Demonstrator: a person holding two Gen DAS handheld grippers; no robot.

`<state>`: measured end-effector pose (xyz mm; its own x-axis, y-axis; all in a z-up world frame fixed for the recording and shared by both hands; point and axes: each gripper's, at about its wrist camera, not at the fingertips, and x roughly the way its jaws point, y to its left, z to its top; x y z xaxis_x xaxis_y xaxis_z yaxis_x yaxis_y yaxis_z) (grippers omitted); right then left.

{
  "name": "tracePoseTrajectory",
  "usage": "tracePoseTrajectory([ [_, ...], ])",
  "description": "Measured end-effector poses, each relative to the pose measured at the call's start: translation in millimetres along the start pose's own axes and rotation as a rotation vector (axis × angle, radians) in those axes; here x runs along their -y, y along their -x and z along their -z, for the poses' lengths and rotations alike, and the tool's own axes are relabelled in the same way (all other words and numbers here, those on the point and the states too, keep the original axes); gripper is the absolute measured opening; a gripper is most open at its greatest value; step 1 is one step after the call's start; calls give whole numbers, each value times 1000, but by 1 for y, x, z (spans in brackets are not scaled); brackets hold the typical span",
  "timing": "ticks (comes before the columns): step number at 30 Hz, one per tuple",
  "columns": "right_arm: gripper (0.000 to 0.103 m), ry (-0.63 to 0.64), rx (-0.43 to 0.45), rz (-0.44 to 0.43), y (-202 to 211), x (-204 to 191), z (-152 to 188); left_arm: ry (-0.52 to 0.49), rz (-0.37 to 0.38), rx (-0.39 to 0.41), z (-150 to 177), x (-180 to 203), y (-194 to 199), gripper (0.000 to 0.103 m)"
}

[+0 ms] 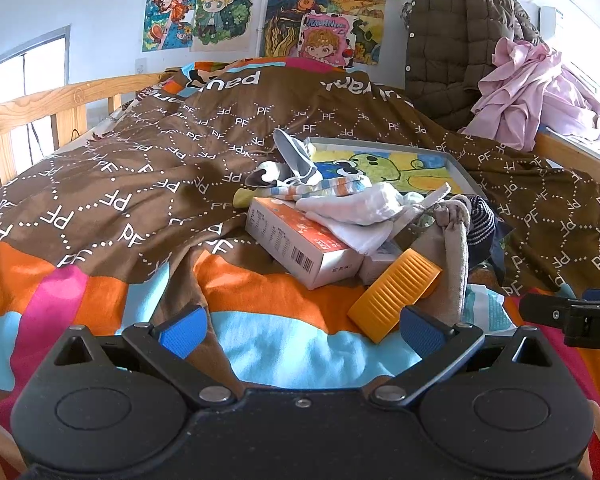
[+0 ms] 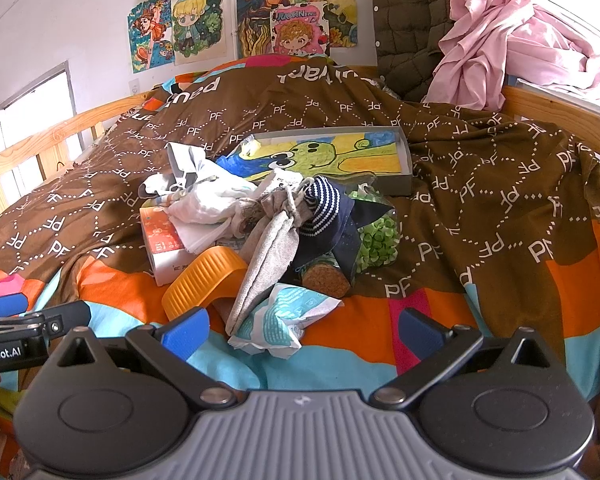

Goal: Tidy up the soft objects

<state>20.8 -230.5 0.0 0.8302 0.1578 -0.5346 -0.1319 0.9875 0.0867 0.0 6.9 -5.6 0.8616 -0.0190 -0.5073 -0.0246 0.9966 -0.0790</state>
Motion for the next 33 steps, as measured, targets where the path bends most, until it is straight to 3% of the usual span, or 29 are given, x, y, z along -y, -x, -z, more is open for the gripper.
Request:
tracePoseTrajectory([
  [20,103,0,-1,1,1,1,-1,0,1,0,0,0,0,102],
  [33,103,-62,-13,54,-4,12,0,-27,22,1,1,3,-2,102],
])
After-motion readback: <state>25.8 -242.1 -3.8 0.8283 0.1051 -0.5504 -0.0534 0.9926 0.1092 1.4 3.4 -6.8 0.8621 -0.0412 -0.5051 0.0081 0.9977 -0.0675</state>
